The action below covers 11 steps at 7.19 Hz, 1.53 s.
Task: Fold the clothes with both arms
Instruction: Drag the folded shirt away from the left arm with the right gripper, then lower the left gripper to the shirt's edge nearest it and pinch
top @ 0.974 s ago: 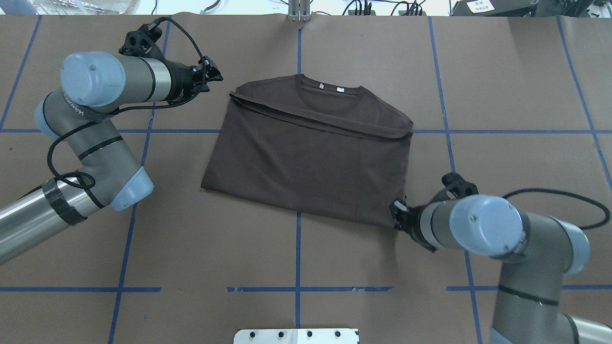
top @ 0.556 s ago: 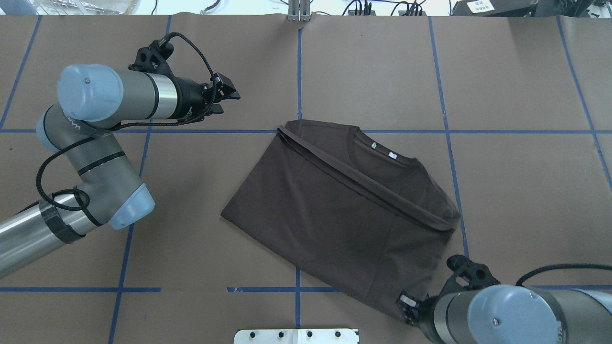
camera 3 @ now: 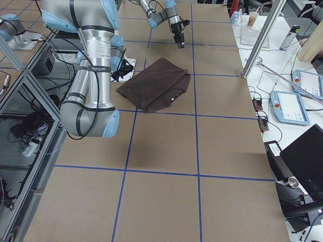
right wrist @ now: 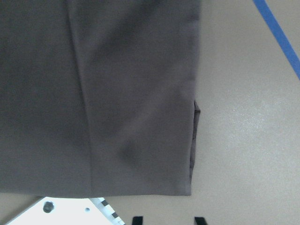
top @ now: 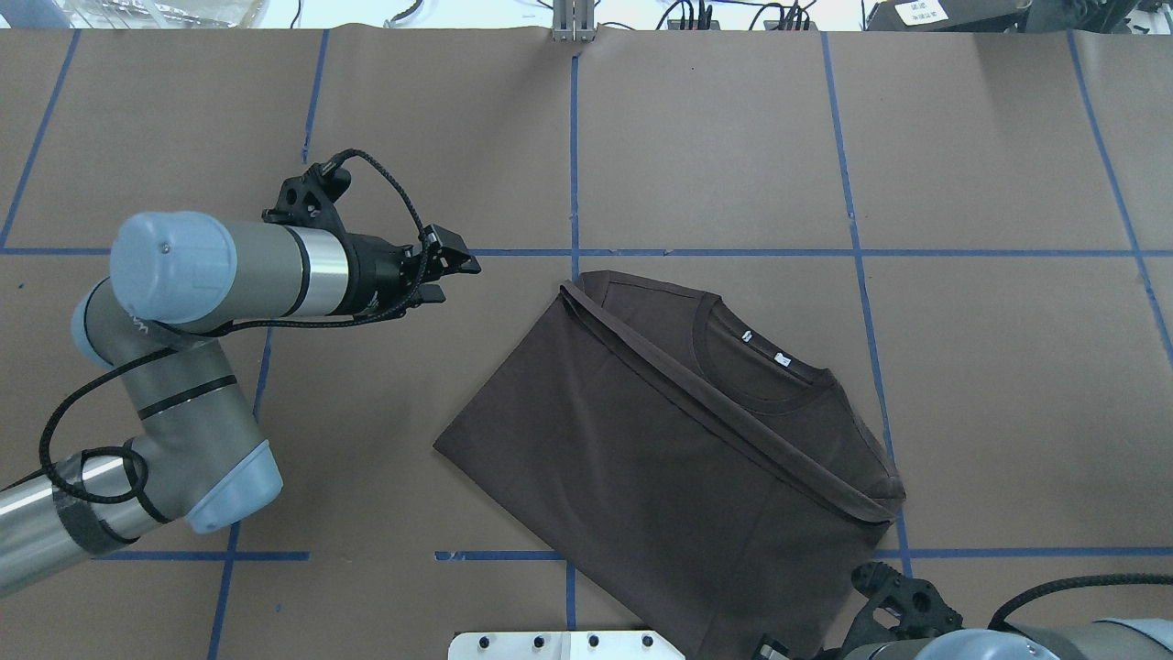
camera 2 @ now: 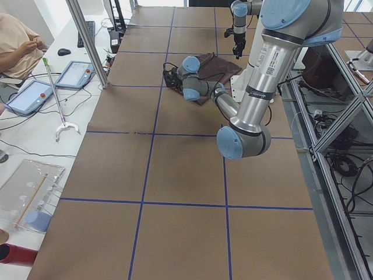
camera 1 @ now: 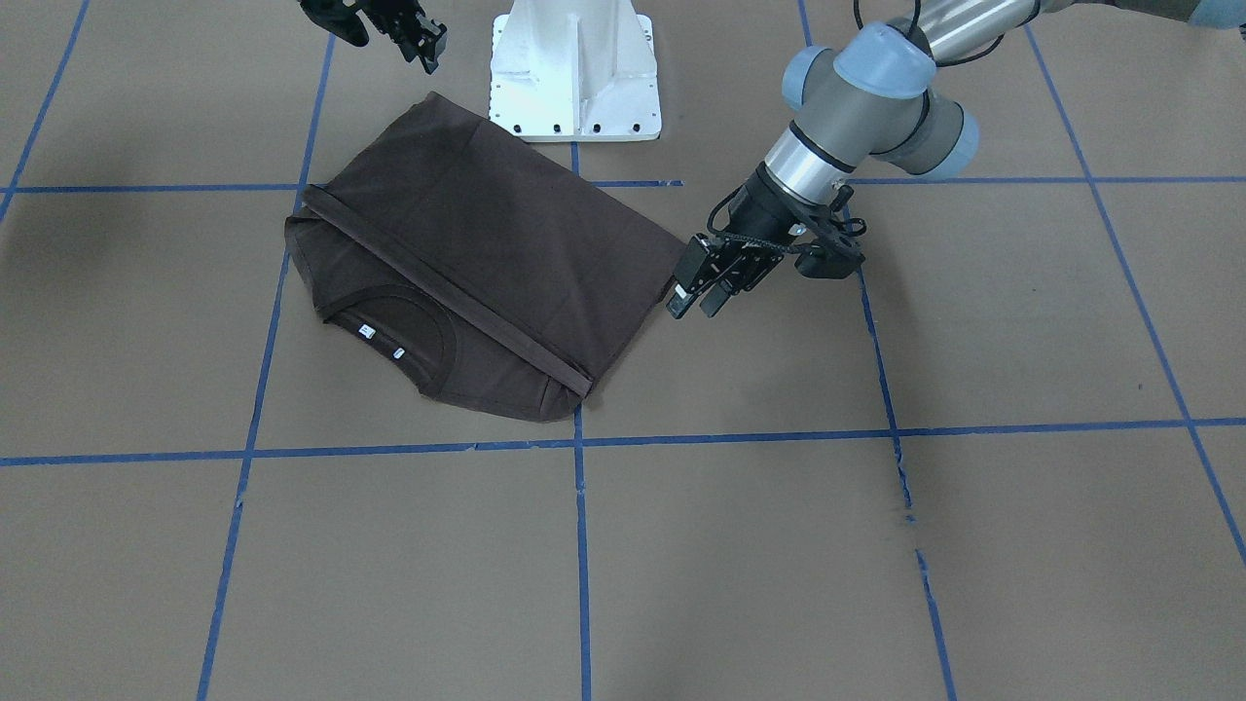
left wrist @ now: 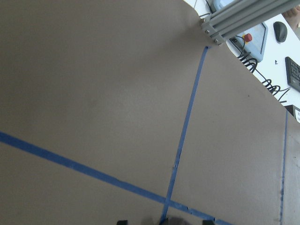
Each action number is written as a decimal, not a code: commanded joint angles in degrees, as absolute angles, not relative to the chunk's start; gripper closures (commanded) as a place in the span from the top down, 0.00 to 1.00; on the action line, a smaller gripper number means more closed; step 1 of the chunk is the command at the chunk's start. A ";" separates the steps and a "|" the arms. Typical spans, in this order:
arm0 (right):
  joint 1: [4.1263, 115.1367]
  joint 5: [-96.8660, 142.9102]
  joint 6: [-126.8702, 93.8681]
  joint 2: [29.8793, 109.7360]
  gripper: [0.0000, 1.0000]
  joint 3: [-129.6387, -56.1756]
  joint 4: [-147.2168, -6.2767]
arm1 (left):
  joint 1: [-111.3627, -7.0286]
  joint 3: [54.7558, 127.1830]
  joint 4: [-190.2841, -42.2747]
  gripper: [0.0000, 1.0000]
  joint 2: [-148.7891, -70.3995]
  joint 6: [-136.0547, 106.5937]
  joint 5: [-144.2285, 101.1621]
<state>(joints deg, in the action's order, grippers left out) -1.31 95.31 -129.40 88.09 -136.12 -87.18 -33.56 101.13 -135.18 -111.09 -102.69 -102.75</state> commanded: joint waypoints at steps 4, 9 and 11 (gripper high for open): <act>18.09 96.06 -128.58 83.58 1.00 -137.56 -87.63 | -18.12 108.11 -118.60 0.69 -106.76 -110.92 -91.42; 18.28 96.06 -128.58 83.67 1.00 -136.49 -87.63 | -17.75 103.27 -115.66 0.64 -110.30 -110.83 -91.14; 18.19 96.06 -128.58 83.58 1.00 -136.15 -87.63 | -17.84 103.97 -114.18 0.64 -109.95 -110.83 -91.14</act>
<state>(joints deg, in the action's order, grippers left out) 18.27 96.06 -128.58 83.61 -136.38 -87.63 -17.82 103.60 -115.26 -110.06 -110.83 -91.15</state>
